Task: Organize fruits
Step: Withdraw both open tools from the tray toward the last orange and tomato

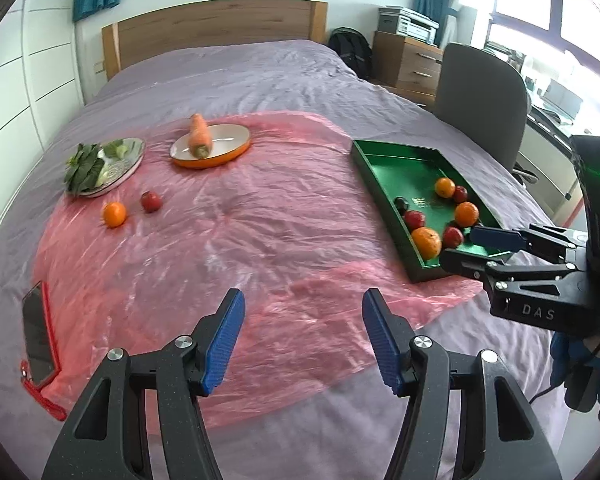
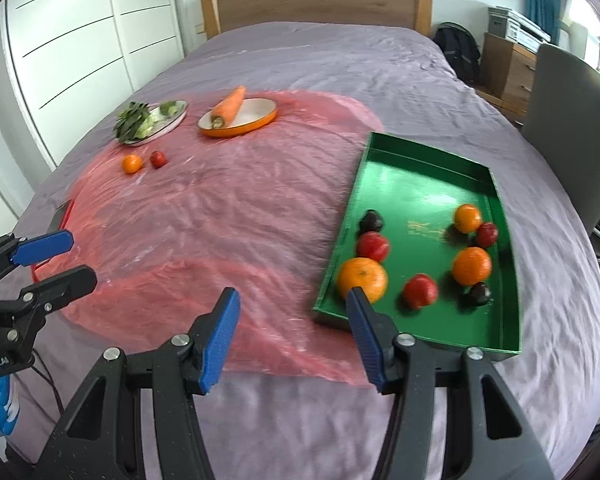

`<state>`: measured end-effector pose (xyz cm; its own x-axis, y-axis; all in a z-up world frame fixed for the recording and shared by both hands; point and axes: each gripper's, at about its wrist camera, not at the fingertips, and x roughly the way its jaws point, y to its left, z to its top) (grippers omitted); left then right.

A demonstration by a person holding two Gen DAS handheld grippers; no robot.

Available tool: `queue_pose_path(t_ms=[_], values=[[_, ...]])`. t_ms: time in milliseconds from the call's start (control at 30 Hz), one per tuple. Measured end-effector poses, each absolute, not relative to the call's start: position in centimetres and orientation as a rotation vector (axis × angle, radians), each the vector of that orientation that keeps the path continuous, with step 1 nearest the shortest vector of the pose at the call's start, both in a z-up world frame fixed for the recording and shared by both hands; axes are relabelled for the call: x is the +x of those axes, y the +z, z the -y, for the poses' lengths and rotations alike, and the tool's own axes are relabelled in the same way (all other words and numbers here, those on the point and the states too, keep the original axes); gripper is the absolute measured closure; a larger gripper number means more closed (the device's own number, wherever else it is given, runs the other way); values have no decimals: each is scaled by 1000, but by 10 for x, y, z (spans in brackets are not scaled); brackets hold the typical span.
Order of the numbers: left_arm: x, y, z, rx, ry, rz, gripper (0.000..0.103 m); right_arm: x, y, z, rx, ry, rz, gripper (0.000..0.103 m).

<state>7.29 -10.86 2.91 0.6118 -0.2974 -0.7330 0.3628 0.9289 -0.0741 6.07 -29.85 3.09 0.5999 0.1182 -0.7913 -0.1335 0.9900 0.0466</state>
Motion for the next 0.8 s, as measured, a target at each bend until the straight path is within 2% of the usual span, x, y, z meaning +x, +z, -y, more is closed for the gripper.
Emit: queue_pose_path(t_ms=[800], values=[[111,-17,17,13,-214,-881,48,99,9,196,-102,312,-949,7]])
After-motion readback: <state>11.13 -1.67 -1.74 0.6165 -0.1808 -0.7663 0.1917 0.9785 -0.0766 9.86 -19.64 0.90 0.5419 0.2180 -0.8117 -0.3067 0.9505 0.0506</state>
